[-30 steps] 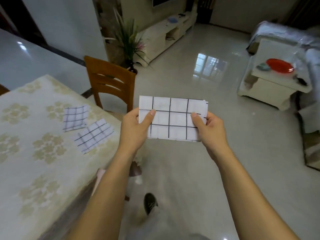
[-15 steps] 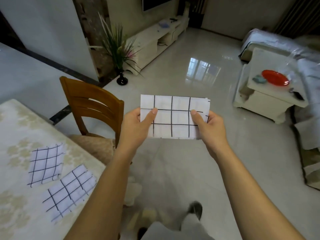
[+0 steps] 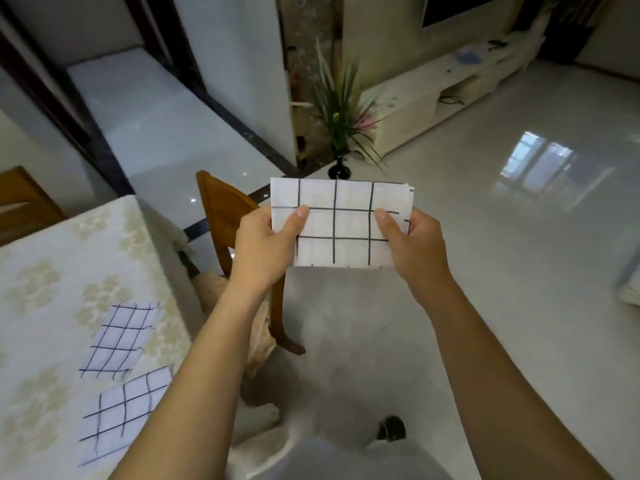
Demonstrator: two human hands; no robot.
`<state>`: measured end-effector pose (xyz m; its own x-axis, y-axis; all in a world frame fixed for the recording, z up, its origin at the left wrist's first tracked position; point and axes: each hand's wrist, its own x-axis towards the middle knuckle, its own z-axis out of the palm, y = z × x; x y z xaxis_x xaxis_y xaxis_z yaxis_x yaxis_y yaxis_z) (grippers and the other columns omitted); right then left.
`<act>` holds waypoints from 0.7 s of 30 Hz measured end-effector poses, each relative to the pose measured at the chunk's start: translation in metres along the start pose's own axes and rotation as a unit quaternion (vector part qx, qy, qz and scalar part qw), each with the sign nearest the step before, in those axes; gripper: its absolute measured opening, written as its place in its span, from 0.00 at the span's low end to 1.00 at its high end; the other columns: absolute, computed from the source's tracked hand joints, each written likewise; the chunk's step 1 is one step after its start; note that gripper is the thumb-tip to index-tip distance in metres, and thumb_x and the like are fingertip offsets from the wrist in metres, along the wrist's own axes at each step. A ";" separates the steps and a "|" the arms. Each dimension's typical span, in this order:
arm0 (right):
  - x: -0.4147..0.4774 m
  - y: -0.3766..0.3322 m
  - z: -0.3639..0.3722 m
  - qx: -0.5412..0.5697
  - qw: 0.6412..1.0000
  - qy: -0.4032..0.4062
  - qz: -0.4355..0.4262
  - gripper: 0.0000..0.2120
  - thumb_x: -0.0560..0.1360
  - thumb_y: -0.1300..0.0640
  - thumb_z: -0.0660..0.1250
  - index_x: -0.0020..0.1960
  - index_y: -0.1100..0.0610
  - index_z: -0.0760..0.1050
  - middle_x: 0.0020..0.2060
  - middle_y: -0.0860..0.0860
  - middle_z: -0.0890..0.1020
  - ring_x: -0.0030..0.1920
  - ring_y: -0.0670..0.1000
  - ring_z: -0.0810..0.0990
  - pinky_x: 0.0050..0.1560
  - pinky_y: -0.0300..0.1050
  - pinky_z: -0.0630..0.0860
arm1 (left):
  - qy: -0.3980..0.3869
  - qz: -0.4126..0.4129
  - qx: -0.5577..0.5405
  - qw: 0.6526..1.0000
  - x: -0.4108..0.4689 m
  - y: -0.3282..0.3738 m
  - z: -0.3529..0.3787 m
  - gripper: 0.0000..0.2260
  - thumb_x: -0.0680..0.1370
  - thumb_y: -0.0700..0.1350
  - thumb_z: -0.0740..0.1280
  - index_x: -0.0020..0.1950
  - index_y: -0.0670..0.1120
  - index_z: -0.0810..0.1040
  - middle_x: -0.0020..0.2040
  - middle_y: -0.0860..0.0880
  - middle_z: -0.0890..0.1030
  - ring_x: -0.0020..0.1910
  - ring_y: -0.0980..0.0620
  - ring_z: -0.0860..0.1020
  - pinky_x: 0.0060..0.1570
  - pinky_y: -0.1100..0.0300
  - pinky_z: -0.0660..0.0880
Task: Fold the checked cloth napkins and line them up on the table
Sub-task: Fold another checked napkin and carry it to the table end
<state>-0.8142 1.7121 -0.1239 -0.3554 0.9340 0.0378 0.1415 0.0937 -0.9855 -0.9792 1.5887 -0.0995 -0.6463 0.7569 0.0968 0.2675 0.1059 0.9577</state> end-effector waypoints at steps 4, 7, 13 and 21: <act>0.058 0.008 -0.017 0.003 0.999 -0.039 -0.002 0.12 0.81 0.51 0.68 0.60 0.57 0.81 0.49 0.47 0.86 0.49 0.45 0.85 0.44 0.37 0.82 | 0.043 -0.014 0.002 0.999 0.036 0.005 0.035 0.11 0.83 0.49 0.66 0.62 0.48 0.82 0.55 0.55 0.86 0.54 0.59 0.84 0.53 0.60 0.82; 0.088 0.021 -0.020 0.006 0.998 -0.067 0.012 0.12 0.81 0.52 0.68 0.60 0.56 0.81 0.49 0.47 0.86 0.49 0.45 0.85 0.45 0.40 0.82 | 0.052 -0.040 -0.002 0.998 0.053 0.001 0.051 0.11 0.82 0.49 0.66 0.62 0.48 0.82 0.55 0.54 0.86 0.54 0.58 0.84 0.54 0.55 0.82; 0.159 0.026 0.004 0.020 0.992 -0.118 0.027 0.06 0.81 0.54 0.67 0.56 0.51 0.81 0.45 0.43 0.86 0.46 0.39 0.85 0.39 0.32 0.78 | 0.094 -0.065 -0.011 0.993 0.115 -0.012 0.061 0.09 0.82 0.49 0.66 0.60 0.51 0.82 0.52 0.58 0.86 0.53 0.61 0.84 0.51 0.62 0.82; 0.302 0.020 0.052 -0.056 0.991 -0.117 -0.020 0.07 0.80 0.51 0.69 0.55 0.52 0.82 0.46 0.43 0.85 0.47 0.41 0.84 0.46 0.37 0.81 | 0.122 -0.069 -0.106 0.984 0.251 -0.044 0.074 0.10 0.83 0.47 0.66 0.61 0.46 0.82 0.53 0.53 0.87 0.52 0.58 0.85 0.48 0.65 0.81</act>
<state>-0.9668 1.9776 -0.1404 -0.5649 0.8248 0.0237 0.2197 0.1781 -0.9592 -1.1003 1.8220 -0.1377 -0.8258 0.5640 0.0000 0.0272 0.0398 0.9988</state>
